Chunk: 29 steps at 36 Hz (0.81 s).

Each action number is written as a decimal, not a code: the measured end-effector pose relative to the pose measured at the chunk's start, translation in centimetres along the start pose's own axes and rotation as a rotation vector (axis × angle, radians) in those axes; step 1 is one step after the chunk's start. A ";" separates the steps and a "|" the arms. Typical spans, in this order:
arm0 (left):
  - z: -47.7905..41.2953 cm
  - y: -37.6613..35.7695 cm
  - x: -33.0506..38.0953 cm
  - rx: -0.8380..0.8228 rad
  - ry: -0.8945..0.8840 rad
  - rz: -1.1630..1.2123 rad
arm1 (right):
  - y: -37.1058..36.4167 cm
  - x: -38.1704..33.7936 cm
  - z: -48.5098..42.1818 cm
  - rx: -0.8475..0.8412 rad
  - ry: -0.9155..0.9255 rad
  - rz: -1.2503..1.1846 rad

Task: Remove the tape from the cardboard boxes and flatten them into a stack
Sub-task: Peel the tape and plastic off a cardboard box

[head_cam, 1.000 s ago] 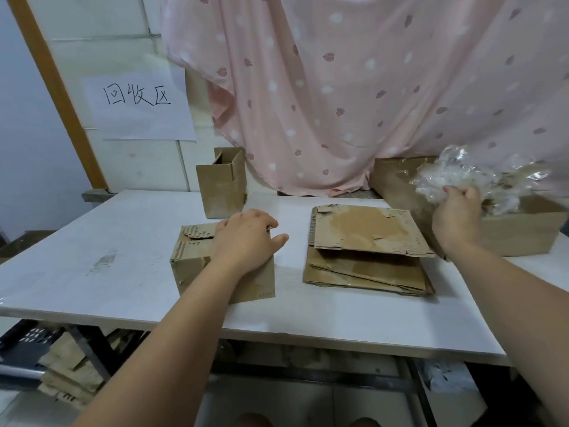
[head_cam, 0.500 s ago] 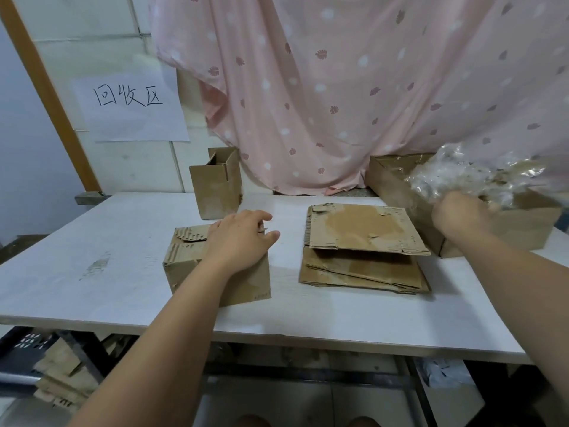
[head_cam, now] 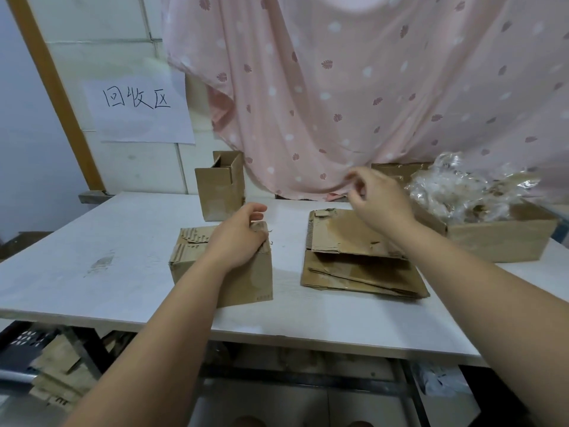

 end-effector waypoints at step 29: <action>4.1 2.8 -1.8 0.242 -0.139 -0.777 | -11.3 -8.9 6.8 -0.243 -0.430 -0.797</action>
Point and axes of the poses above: each hand's wrist, its own z-axis away from the middle knuckle, its own y-axis out of the back of the hand, x = y × z, the point moved 6 cm from there along -z, towards the middle knuckle
